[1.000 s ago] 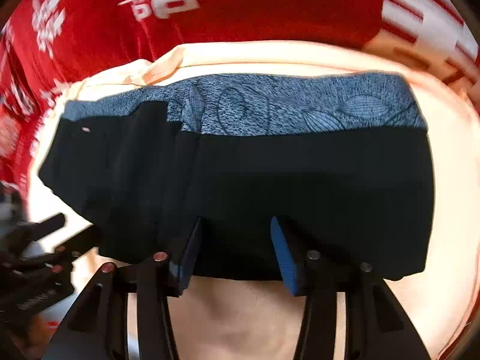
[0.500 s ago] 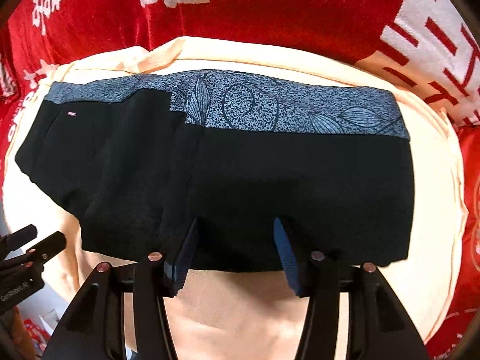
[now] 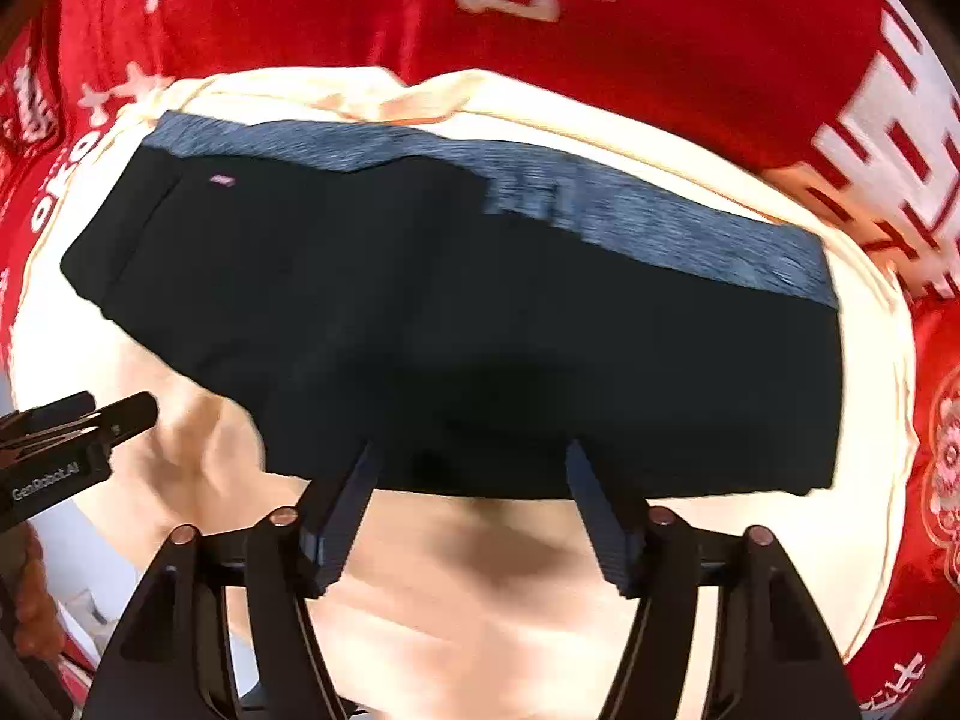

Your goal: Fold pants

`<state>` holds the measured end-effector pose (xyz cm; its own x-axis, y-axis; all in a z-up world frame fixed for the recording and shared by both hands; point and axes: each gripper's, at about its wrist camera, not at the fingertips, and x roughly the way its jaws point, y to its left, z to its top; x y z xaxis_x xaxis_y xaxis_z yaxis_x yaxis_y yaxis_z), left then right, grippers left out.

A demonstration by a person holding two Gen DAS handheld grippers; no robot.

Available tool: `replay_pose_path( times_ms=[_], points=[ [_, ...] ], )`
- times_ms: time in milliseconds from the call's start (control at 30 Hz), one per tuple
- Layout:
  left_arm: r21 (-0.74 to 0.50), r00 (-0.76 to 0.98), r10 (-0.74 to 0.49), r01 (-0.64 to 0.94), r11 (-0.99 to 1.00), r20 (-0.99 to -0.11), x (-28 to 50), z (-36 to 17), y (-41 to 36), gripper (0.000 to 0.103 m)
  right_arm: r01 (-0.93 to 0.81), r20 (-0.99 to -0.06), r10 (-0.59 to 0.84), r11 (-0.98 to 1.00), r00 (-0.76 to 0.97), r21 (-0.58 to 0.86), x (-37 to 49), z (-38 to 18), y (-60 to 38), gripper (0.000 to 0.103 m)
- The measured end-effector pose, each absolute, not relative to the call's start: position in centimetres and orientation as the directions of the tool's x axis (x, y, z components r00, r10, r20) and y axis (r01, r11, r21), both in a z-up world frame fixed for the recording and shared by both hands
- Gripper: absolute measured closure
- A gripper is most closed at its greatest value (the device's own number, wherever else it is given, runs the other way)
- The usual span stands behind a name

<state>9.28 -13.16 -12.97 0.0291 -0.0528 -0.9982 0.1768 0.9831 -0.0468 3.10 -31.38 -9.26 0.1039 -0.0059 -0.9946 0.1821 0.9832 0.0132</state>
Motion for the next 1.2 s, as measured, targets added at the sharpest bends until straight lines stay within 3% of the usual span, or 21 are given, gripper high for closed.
replay_pose_path(
  times_ms=[1200],
  points=[
    [-0.070,0.005,-0.071,0.077,0.995,-0.997,14.9,-14.6,-9.1,0.025,0.269,-1.000,0.013,0.963,0.008,0.015,4.6,-14.0,-29.3,0.020]
  ],
)
